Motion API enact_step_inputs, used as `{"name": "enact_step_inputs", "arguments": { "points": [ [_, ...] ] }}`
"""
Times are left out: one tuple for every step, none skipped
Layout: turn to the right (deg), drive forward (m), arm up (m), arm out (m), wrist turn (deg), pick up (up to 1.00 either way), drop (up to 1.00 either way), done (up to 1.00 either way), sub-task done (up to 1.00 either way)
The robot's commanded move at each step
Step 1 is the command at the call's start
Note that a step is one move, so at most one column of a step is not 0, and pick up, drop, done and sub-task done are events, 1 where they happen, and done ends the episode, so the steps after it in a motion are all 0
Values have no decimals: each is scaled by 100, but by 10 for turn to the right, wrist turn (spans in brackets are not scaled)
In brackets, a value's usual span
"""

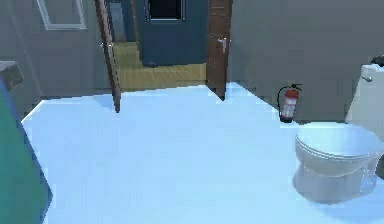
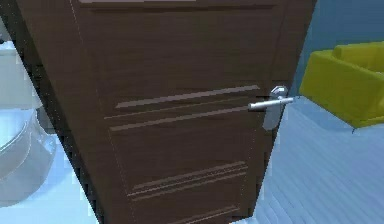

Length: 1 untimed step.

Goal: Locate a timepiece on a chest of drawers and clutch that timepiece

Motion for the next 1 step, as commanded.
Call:
{"name": "enact_step_inputs", "arguments": {
  "points": [
    [0,50,0,0,0,0,0,0,0]
  ]
}}
